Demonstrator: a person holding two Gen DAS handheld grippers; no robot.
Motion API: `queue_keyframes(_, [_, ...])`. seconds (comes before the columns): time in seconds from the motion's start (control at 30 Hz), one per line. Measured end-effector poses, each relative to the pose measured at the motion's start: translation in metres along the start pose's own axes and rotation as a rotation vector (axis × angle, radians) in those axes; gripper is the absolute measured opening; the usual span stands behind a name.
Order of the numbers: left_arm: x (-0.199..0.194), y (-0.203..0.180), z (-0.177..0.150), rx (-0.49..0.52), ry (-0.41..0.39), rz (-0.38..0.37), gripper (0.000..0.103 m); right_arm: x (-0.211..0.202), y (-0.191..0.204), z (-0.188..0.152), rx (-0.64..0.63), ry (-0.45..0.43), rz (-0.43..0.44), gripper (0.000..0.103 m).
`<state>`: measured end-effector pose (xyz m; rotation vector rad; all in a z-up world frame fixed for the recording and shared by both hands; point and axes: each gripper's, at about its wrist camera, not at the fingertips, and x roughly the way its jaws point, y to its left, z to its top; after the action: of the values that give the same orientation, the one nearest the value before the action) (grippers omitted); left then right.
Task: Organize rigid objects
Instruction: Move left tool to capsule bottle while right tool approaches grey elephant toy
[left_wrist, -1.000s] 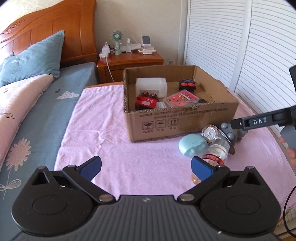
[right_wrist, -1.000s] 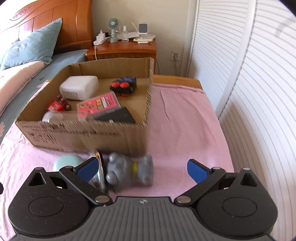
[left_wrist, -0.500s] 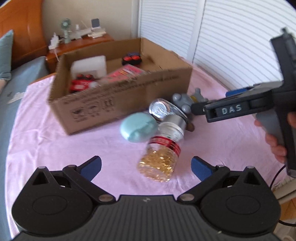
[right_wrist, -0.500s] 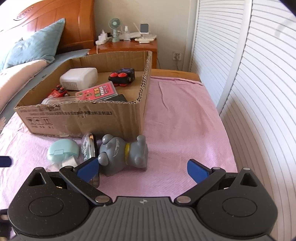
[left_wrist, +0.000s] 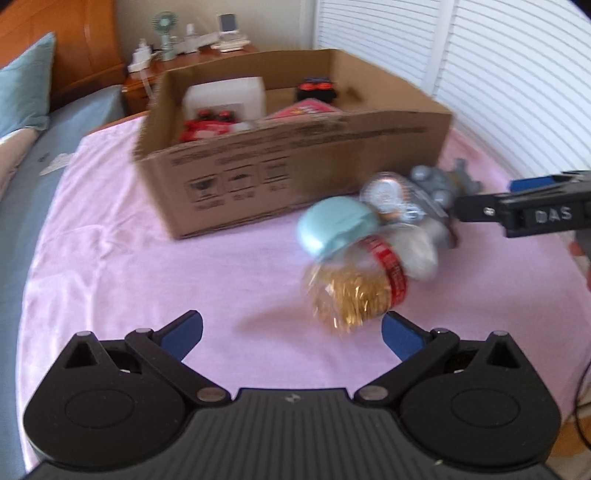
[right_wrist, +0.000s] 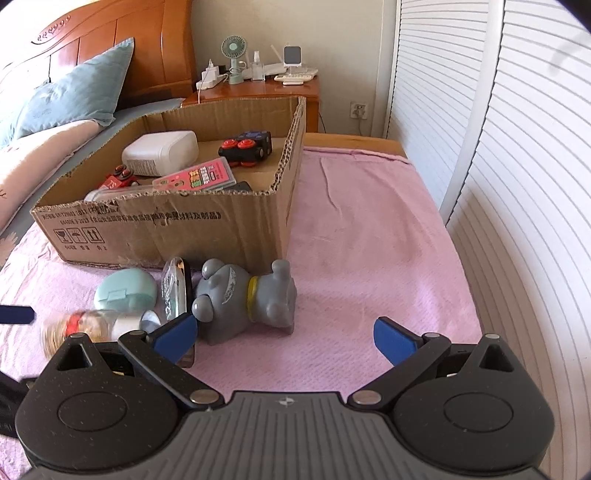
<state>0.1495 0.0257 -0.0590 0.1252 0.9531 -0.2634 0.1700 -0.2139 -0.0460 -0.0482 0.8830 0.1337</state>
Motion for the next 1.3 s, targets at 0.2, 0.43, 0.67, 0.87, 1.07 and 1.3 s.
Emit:
queue_keyframes(0.2, [0.001,0.013,-0.003,-0.024,0.007,0.042,0.102,0.012,0.005,0.0,-0.024,0.022,-0.008,0.103])
queue_keyframes(0.43, [-0.001,0.01,-0.006,-0.025,0.001,0.008,0.102,0.022,0.018,0.008,-0.052,0.019,0.013,0.103])
queue_keyframes(0.67, [0.005,-0.002,-0.007,-0.013,0.003,-0.02,0.102,0.037,0.018,0.008,-0.067,0.025,0.007,0.103])
queue_keyframes(0.87, [0.004,-0.015,-0.009,0.011,-0.015,-0.06,0.102,0.033,0.002,0.001,-0.067,0.019,0.016,0.103])
queue_keyframes(1.07, [0.007,-0.037,-0.012,0.059,-0.049,-0.048,0.103,0.033,-0.003,-0.005,-0.118,0.012,0.029,0.103])
queue_keyframes(1.3, [0.006,-0.051,-0.018,0.026,-0.1,-0.026,0.102,0.032,-0.008,-0.007,-0.153,-0.004,0.06,0.103])
